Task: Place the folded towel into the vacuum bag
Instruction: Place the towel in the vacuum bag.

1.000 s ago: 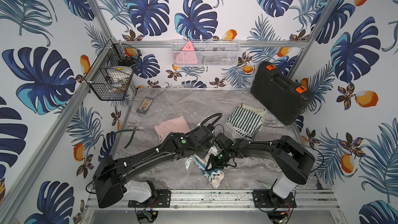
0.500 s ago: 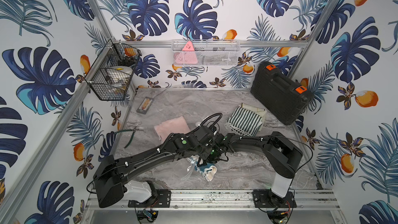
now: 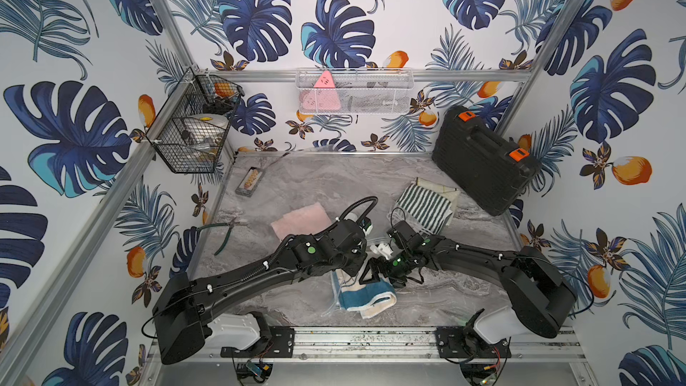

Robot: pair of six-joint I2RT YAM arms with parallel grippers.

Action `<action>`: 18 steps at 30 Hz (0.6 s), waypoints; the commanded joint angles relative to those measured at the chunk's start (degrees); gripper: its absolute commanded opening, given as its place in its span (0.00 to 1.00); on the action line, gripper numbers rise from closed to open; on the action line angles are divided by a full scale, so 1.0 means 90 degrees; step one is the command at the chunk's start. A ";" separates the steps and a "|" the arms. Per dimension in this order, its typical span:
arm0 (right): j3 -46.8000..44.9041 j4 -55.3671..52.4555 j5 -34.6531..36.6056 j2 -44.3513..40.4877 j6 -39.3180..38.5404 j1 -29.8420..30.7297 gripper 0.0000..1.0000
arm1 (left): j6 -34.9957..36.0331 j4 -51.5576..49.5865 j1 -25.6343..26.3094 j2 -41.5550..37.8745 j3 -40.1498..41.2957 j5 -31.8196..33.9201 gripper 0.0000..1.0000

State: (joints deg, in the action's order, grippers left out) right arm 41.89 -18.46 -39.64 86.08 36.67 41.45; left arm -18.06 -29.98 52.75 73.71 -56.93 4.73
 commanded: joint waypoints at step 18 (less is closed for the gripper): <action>0.2170 0.1107 -0.0104 0.2524 0.0281 0.0839 0.09 | 0.0293 0.0547 -0.0041 0.0491 0.0018 -0.0223 0.00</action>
State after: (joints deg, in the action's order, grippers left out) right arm 58.78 -13.08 -36.84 107.31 41.50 47.99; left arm -16.53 -31.86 52.23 77.36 -56.29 7.51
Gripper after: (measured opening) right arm 0.144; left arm 0.062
